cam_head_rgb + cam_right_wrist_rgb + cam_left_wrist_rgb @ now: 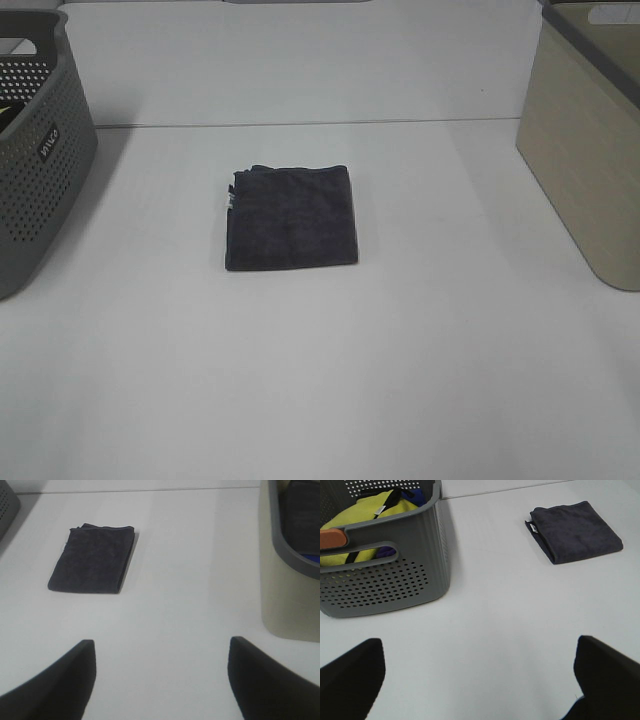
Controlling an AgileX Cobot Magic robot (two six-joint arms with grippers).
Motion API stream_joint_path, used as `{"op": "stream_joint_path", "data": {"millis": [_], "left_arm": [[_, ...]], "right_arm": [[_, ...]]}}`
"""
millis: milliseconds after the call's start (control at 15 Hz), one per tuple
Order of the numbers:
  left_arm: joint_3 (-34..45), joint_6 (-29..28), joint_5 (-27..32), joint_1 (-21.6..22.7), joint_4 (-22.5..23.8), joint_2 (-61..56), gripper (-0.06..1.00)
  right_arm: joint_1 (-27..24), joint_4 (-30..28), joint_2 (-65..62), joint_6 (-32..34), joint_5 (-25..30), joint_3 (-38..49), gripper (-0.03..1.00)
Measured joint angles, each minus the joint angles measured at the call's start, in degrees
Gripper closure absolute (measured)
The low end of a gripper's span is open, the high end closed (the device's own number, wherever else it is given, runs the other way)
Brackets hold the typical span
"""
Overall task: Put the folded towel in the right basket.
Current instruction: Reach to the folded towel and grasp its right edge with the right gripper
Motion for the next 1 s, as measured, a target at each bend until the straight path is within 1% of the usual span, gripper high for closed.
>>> {"op": "stream_joint_path", "data": {"millis": [267, 400, 467, 600, 733, 1000], "left_arm": [[0.0, 0.0, 0.0, 0.0, 0.0, 0.0, -0.03], [0.0, 0.0, 0.0, 0.0, 0.0, 0.0, -0.03], [0.0, 0.0, 0.0, 0.0, 0.0, 0.0, -0.03], [0.0, 0.0, 0.0, 0.0, 0.0, 0.0, -0.03], [0.0, 0.0, 0.0, 0.0, 0.0, 0.0, -0.03], [0.0, 0.0, 0.0, 0.0, 0.0, 0.0, -0.03]], "right_arm": [[0.0, 10.2, 22.8, -8.1, 3.0, -12.4, 0.27], [0.0, 13.3, 32.7, -11.7, 4.1, -17.9, 0.27], [0.0, 14.3, 40.8, -13.4, 4.2, -23.1, 0.29], [0.0, 15.4, 49.3, -13.7, 4.1, -27.8, 0.33], [0.5, 16.5, 54.7, -14.0, 4.0, -31.1, 0.34], [8.0, 15.5, 68.3, -13.7, 3.2, -40.3, 0.35]]}}
